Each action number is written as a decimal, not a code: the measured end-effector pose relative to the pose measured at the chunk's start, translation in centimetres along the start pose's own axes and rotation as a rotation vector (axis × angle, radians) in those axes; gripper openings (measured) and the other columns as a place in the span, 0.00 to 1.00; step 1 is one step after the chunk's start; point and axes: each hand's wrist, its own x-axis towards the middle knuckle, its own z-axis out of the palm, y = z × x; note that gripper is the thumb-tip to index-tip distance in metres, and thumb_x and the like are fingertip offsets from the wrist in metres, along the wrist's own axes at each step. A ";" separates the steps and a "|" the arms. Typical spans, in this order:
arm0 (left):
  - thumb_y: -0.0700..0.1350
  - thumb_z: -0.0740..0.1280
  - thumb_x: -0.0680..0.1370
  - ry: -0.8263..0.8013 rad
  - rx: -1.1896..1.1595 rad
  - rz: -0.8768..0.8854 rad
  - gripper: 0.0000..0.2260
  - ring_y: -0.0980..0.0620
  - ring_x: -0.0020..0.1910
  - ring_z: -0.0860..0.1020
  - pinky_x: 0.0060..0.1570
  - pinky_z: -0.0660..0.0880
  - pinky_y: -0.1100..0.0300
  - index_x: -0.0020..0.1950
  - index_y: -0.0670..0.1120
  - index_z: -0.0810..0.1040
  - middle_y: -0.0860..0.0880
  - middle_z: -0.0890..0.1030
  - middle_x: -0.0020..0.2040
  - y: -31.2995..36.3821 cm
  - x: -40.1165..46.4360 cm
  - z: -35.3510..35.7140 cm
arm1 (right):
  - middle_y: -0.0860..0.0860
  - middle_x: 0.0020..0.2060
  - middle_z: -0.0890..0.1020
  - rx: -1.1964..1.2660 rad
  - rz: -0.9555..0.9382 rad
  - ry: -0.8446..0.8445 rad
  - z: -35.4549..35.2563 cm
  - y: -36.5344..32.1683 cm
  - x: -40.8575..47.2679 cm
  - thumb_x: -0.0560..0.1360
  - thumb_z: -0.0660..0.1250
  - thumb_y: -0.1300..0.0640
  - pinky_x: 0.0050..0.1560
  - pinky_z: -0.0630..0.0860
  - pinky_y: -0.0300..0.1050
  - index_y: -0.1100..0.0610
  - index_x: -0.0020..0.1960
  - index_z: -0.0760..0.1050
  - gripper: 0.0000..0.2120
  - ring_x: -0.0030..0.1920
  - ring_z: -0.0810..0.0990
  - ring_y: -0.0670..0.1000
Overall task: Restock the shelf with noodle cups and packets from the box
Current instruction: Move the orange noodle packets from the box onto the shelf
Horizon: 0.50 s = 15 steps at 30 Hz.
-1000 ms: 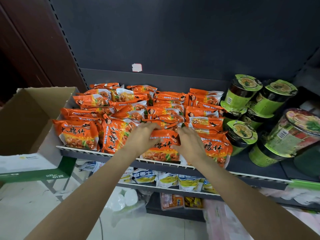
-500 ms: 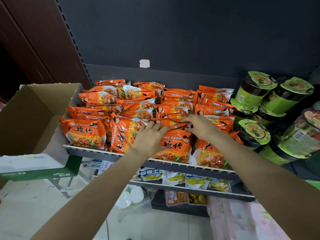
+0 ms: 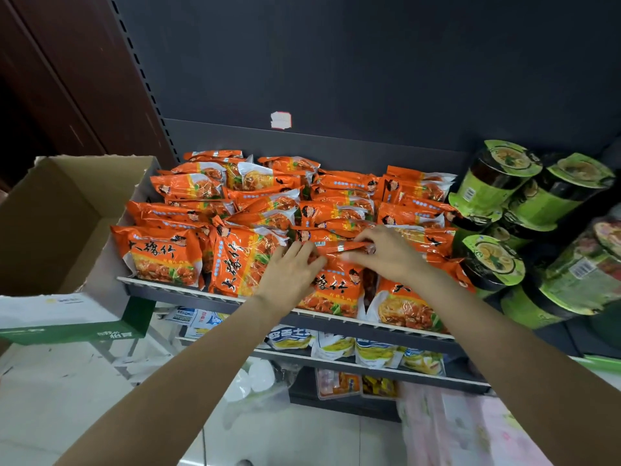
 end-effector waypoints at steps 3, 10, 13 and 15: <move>0.52 0.75 0.68 -0.028 -0.051 0.006 0.25 0.46 0.57 0.73 0.54 0.71 0.50 0.63 0.50 0.74 0.47 0.74 0.59 -0.1 0.1 -0.2 | 0.52 0.64 0.70 -0.140 -0.009 -0.032 0.4 0.0 -0.3 0.68 0.72 0.42 0.64 0.68 0.51 0.54 0.65 0.69 0.30 0.65 0.68 0.53; 0.52 0.66 0.75 0.028 -0.240 -0.159 0.20 0.47 0.62 0.69 0.61 0.66 0.53 0.66 0.51 0.72 0.50 0.74 0.62 -0.4 0.3 -2.2 | 0.52 0.66 0.69 -0.232 -0.072 0.059 1.1 -0.4 -0.5 0.72 0.69 0.45 0.64 0.69 0.49 0.55 0.69 0.66 0.30 0.68 0.66 0.53; 0.47 0.65 0.77 0.061 -0.291 -0.263 0.17 0.46 0.62 0.70 0.58 0.68 0.52 0.65 0.49 0.73 0.48 0.75 0.62 -0.9 -0.4 -3.5 | 0.51 0.67 0.70 -0.193 -0.143 0.136 1.2 -1.4 -1.2 0.75 0.65 0.46 0.67 0.67 0.50 0.53 0.67 0.69 0.23 0.68 0.67 0.52; 0.46 0.63 0.78 0.091 -0.330 -0.336 0.15 0.46 0.61 0.71 0.54 0.70 0.53 0.65 0.48 0.73 0.47 0.76 0.60 -1.7 -1.2 -4.4 | 0.50 0.65 0.72 -0.167 -0.190 0.201 1.2 -2.8 -1.5 0.77 0.63 0.48 0.68 0.64 0.50 0.53 0.66 0.71 0.19 0.67 0.69 0.51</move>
